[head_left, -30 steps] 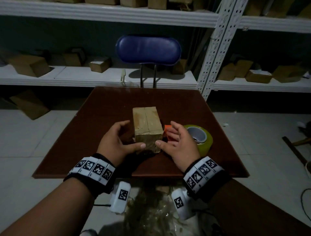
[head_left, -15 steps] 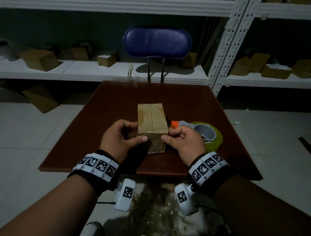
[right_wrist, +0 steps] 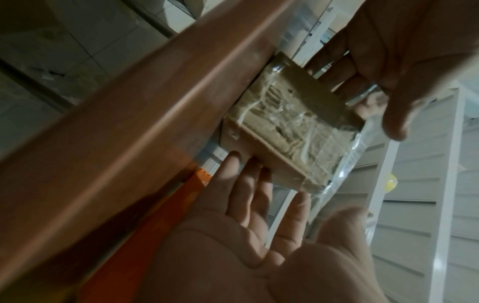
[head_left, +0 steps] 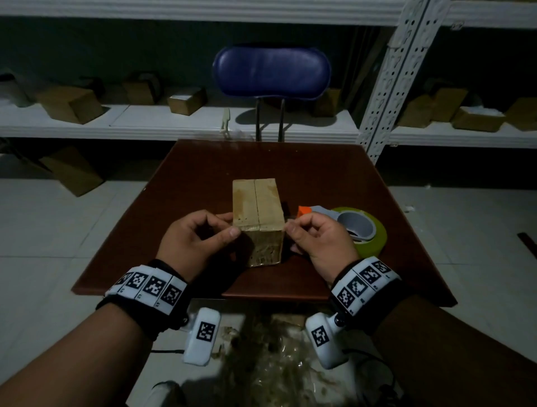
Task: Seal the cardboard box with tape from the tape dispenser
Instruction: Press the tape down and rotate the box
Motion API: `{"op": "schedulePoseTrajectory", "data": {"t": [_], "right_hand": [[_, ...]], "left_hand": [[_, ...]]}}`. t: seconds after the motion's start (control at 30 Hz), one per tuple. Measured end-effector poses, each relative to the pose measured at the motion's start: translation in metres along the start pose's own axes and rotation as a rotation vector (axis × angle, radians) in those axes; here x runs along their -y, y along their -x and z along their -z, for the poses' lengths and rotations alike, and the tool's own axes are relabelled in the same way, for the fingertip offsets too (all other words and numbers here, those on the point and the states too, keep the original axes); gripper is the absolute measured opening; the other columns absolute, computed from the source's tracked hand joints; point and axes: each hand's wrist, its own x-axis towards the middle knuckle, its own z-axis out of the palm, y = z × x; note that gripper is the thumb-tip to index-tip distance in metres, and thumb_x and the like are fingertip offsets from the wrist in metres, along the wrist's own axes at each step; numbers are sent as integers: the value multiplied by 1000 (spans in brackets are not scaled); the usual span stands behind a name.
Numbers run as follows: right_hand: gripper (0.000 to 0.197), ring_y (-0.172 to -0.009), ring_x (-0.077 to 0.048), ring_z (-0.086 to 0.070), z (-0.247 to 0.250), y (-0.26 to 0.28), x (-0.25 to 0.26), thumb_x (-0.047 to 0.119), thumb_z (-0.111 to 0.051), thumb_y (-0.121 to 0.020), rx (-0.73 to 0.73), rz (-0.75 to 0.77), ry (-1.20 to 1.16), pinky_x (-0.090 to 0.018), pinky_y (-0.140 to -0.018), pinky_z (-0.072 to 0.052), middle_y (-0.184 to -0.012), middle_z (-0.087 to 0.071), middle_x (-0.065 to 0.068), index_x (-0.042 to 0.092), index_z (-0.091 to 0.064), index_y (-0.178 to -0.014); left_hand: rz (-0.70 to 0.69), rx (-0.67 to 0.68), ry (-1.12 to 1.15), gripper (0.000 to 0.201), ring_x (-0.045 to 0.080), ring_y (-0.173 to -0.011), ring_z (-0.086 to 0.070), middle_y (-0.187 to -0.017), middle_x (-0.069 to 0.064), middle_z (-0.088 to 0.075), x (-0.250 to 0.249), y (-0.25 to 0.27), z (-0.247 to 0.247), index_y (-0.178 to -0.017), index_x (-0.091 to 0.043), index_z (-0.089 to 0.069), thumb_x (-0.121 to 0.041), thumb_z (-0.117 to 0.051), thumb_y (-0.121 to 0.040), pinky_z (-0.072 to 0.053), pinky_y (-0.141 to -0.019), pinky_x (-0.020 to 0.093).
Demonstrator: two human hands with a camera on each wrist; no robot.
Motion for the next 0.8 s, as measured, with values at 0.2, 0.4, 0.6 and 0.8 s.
{"op": "schedulePoseTrajectory", "data": {"t": [0.2, 0.4, 0.6, 0.8], "right_hand": [[18, -98, -26, -74, -2, -1, -2, 21, -87, -76, 13, 31, -13, -41, -87, -61, -99, -76, -6, 17, -71, -85], [19, -116, -10, -68, 4, -6, -7, 6, -82, -81, 65, -9, -24, -38, -95, -58, -116, -74, -7, 23, -73, -75], [12, -119, -12, -66, 3, -6, -9, 4, -71, -90, 69, -111, -164, -29, -80, -61, -119, -72, -6, 10, -67, -81], [8, -106, -14, -70, 4, -7, -11, 11, -66, -96, 79, -143, -192, -32, -87, -59, -118, -73, -12, 10, -68, -88]], "left_hand": [[31, 25, 19, 22, 4, -106, -68, -103, 0, -76, 2, -3, 2, -78, -7, -65, -4, -83, -67, -56, -87, 22], [51, 105, 97, 13, 7, -112, -66, -100, 3, -78, 7, -6, 7, -75, 2, -67, 6, -77, -70, -55, -92, 25], [77, 188, 99, 4, 9, -121, -62, -106, 9, -76, 8, -7, 16, -72, -5, -72, -8, -75, -71, -49, -104, 37], [119, 195, 110, 22, 7, -121, -61, -113, 8, -74, 6, -7, 14, -70, -19, -77, -2, -70, -81, -46, -106, 43]]}}
